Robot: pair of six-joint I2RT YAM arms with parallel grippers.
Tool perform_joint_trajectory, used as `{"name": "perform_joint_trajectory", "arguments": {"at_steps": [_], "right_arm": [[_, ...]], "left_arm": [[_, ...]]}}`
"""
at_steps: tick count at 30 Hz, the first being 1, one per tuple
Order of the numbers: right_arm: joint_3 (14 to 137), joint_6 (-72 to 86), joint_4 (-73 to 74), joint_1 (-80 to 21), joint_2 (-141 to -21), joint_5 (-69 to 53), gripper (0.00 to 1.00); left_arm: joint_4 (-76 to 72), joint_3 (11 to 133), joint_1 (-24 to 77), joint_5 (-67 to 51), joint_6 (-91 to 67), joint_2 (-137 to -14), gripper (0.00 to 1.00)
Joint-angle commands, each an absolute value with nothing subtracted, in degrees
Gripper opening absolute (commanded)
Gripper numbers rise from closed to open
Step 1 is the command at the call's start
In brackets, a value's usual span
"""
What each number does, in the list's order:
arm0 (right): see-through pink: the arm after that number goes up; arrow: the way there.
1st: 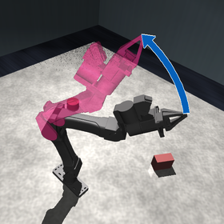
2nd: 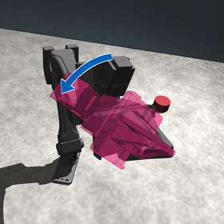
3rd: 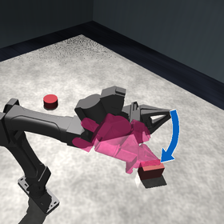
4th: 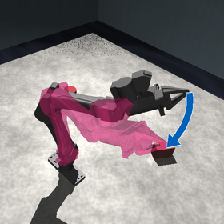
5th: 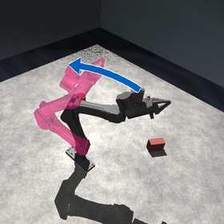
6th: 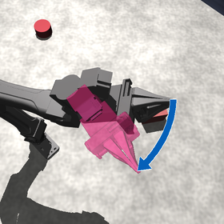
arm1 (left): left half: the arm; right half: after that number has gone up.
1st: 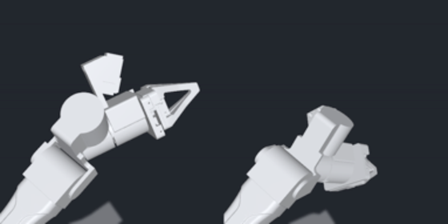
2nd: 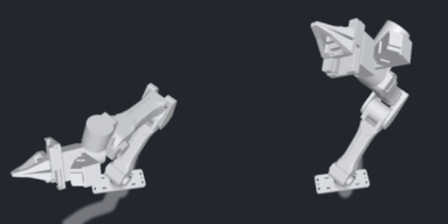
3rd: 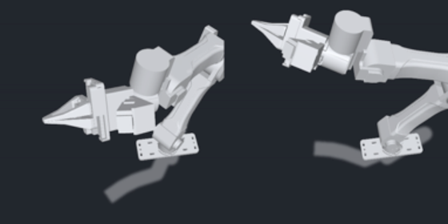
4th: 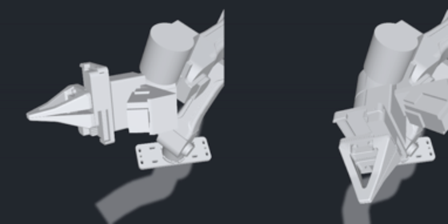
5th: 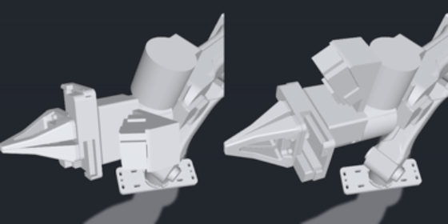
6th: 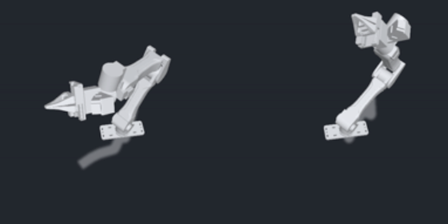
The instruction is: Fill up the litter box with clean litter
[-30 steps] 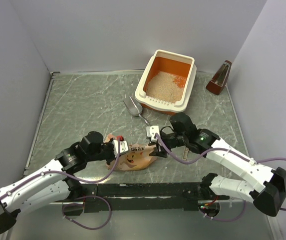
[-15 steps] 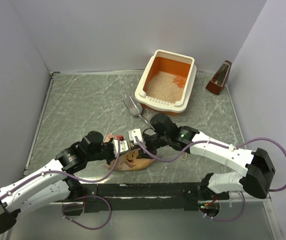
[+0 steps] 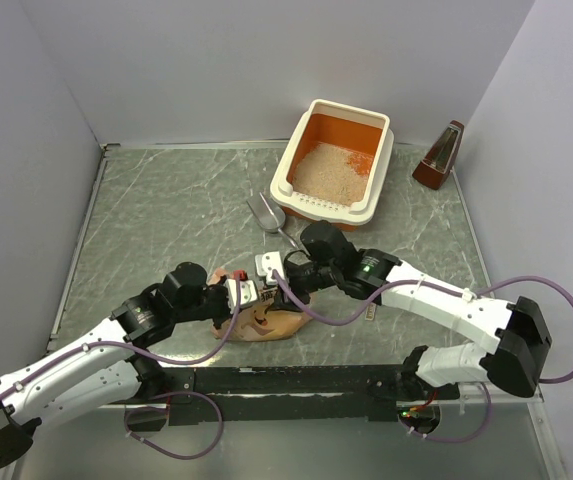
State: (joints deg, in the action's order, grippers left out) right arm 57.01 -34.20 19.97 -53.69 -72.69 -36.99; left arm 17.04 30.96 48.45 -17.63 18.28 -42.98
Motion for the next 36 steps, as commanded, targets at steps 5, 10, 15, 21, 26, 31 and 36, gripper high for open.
{"name": "perform_joint_trajectory", "arguments": {"at_steps": [5,10,15,21,26,31,36], "right_arm": [[59.7,-36.3,15.9,-54.4,-71.5,-37.5,0.55],[58.1,-35.8,14.4,-54.4,-73.9,-38.5,0.54],[55.2,-34.8,12.7,-54.3,-75.8,-38.9,0.53],[50.8,-33.8,12.2,-54.3,-74.4,-38.7,0.51],[47.2,-33.2,13.0,-54.2,-71.6,-37.6,0.5],[44.7,-32.7,12.8,-53.5,-71.2,-35.7,0.47],[46.2,-32.9,16.7,-51.8,-73.6,-31.7,0.0]], "left_arm": [[13.2,31.2,48.3,-18.6,17.5,-41.8,0.01],[13.1,31.1,48.3,-18.2,17.2,-41.3,0.01],[13.1,30.9,48.3,-17.9,17.1,-40.6,0.01],[13.0,30.8,48.3,-17.8,17.1,-39.7,0.01],[13.0,30.8,48.3,-17.4,17.0,-39.7,0.01],[13.1,30.8,48.3,-17.4,17.0,-39.6,0.01],[13.4,31.0,48.3,-17.2,17.0,-39.6,0.01]]}}
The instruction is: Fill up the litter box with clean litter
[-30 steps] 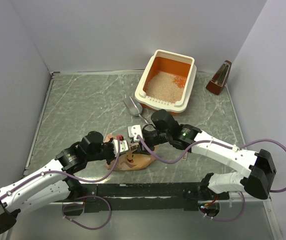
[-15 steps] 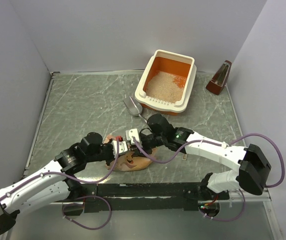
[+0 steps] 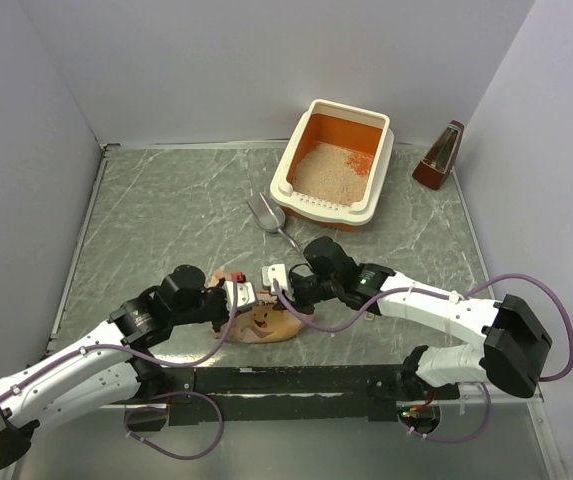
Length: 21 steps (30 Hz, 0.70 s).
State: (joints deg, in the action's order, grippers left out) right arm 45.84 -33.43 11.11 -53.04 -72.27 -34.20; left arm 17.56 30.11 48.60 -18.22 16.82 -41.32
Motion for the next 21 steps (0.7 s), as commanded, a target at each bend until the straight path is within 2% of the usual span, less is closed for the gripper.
{"name": "perform_joint_trajectory", "arguments": {"at_steps": [1,11,13,15,17,18,21], "right_arm": [[46.3,-33.2,17.3,-51.6,-73.8,-30.8,0.0],[48.6,-31.4,18.7,-50.1,-72.5,-29.2,0.0],[47.7,-30.9,17.8,-50.1,-70.5,-27.0,0.26],[46.8,-27.1,13.6,-49.9,-66.3,-23.0,0.41],[45.8,-19.8,9.8,-48.3,-63.2,-15.6,0.48],[46.6,-17.9,10.2,-47.5,-60.8,-14.0,0.55],[50.4,-10.7,14.4,-44.7,-57.8,-4.9,0.61]], "left_arm": [[13.5,31.0,48.3,-17.1,16.9,-39.6,0.01],[13.7,31.0,48.3,-16.9,16.9,-39.7,0.01],[13.7,31.0,48.3,-16.8,16.9,-39.7,0.01],[13.5,30.9,48.3,-16.8,16.8,-39.4,0.01],[13.5,30.8,48.3,-16.6,16.9,-39.2,0.01],[13.7,30.9,48.3,-16.9,17.0,-39.3,0.01],[13.7,31.0,48.3,-17.0,17.0,-39.3,0.01]]}}
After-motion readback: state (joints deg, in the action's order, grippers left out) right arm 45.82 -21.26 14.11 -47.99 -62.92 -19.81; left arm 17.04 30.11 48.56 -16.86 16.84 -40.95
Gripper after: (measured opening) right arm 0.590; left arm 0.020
